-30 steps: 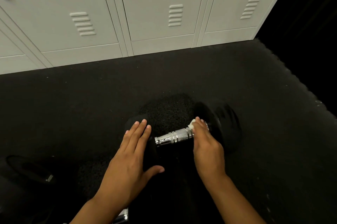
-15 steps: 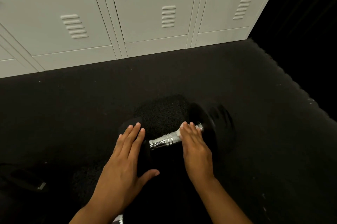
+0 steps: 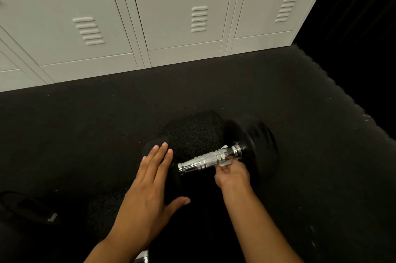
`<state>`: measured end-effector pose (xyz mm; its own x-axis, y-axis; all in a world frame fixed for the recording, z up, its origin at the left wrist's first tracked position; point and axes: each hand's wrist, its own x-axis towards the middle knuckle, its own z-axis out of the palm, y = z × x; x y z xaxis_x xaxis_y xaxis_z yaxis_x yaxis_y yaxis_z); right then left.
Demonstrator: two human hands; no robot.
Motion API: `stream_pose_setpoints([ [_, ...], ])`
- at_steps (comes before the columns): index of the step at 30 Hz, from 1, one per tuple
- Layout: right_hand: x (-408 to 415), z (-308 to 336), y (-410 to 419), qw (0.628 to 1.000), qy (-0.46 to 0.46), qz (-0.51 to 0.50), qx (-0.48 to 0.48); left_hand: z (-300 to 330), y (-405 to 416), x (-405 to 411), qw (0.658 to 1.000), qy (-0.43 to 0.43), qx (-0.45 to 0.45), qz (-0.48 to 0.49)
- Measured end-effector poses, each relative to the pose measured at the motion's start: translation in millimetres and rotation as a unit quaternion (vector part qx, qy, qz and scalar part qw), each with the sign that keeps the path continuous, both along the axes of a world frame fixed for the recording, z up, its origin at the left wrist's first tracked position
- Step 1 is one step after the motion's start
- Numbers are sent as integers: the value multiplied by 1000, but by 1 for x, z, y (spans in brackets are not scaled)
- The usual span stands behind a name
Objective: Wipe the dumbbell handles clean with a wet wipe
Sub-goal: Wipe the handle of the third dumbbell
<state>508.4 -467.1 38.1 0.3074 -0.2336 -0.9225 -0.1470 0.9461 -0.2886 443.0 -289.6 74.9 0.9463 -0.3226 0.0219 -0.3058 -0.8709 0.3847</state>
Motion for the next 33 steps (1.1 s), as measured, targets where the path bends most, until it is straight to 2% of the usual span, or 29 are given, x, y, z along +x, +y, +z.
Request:
stream_pose_setpoints([
  [8, -7, 2, 0, 999, -37, -18, 17, -1, 0, -1, 1000, -4, 3, 0],
  [12, -6, 5, 4, 999, -28, -24, -7, 1, 0, -1, 1000, -2, -2, 2],
  [15, -22, 14, 7, 997, -42, -22, -55, -1, 0, -1, 1000, -7, -3, 2],
  [18, -37, 23, 12, 982, -62, 20, -176, -3, 0, -1, 1000, -8, 2, -1],
  [20, -42, 23, 15, 940, -97, 93, -314, -3, 0, -1, 1000, -9, 2, 0],
  [21, -44, 24, 15, 898, -119, 142, -400, -3, -1, -1, 1000, -12, 1, 4],
  [22, -45, 22, 13, 840, -145, 188, -488, -3, -2, -2, 1000, -17, -4, 9],
  [25, -47, 6, 4, 620, -247, 309, -678, 1, -11, -4, 998, -39, -36, 28],
  [27, -48, -14, -2, 448, -257, 423, -745, 5, -23, -6, 997, -64, -47, 10],
  [28, -49, -26, -6, 382, -256, 464, -757, 6, -30, -8, 996, -69, -51, -9],
  [29, -50, -32, -10, 356, -258, 492, -752, 7, -39, -9, 996, -70, -52, -28],
  [30, -50, -31, -14, 373, -263, 510, -730, 6, -48, -10, 995, -70, -50, -43],
  [33, -45, -6, -26, 511, -281, 524, -620, -4, -74, -9, 994, -73, -23, -74],
])
